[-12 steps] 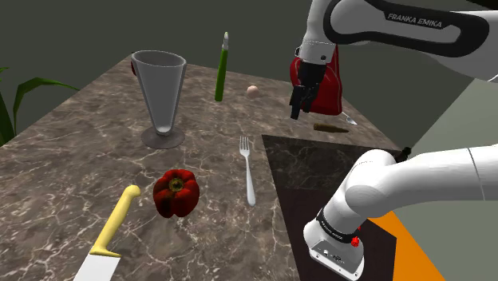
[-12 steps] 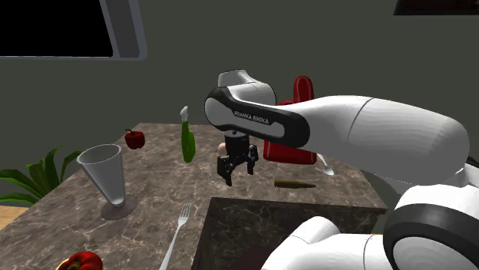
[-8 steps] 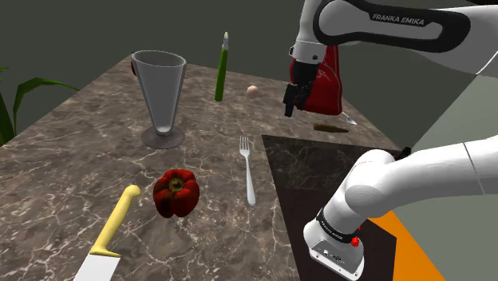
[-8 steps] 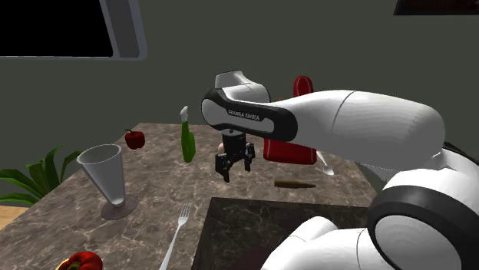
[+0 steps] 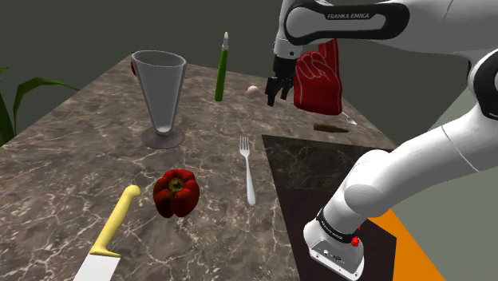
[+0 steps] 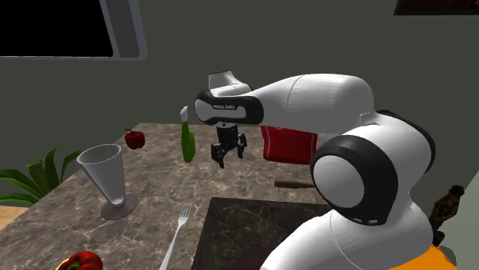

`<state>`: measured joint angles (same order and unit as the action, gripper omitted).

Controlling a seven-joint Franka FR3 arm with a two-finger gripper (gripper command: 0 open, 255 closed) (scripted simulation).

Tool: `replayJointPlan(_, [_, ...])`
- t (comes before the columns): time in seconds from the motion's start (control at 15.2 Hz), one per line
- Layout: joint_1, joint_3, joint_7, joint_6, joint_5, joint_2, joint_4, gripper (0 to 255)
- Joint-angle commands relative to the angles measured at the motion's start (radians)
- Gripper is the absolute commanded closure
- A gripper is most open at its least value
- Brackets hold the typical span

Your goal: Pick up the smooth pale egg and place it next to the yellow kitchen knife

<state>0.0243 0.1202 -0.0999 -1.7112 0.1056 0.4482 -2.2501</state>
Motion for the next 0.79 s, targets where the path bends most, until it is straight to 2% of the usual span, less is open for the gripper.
replayJointPlan(0.0, [0.001, 0.003, -0.003, -0.033, 0.01, -0.068, 0.049, 0])
replayJointPlan(0.73, [0.022, 0.039, -0.046, -0.137, 0.049, -0.445, 0.399, 0])
